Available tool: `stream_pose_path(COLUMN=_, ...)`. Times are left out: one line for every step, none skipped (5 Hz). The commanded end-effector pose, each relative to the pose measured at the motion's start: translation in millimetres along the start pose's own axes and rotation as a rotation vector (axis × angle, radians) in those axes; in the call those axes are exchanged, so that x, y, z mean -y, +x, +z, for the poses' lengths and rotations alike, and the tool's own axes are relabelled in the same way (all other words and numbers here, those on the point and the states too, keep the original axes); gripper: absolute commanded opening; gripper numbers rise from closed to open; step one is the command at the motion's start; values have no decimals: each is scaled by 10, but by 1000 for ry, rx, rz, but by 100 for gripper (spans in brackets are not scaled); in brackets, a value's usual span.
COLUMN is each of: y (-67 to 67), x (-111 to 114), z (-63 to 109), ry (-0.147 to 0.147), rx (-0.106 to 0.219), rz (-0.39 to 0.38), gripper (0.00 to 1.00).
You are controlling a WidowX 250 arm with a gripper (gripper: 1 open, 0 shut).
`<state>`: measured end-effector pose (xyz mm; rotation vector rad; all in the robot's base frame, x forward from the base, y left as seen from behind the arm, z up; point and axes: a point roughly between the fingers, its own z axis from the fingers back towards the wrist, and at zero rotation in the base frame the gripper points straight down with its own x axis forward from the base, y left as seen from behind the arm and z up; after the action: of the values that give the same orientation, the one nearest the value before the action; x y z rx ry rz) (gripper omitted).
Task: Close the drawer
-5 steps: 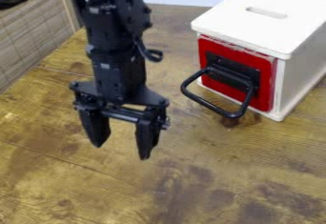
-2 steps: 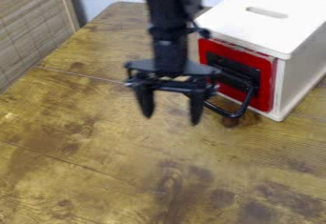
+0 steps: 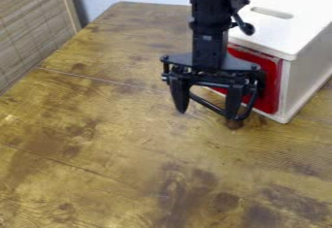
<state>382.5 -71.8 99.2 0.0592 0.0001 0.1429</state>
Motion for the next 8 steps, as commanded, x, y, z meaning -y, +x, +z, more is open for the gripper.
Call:
stream_pose_path(y=238, x=-102, z=195, ry=-19, rx=89, rz=16, gripper=100)
stream_pose_path(y=399, x=-239, z=148, ry=-17, rx=96, rz=54, gripper=100)
stream_pose_path(y=474, x=-163, z=86, ry=-16, rx=101, rz=66, gripper=100)
stream_pose_path(y=485, x=-11, z=77, ry=-21, rx=110, rz=55, gripper=100)
stream_pose_path(y=505, x=89, z=54, ry=-29, rx=115, rz=13, gripper=100)
stream_pose_path(y=488, x=132, z=66, ry=-40, rx=117, rz=-23, gripper=100)
stream_pose_path(y=495, x=137, z=50, ry=-43, rx=116, rz=-55, gripper=100)
stream_pose_path(y=552, x=31, z=160, ry=-41, rx=112, rz=-43, gripper=100)
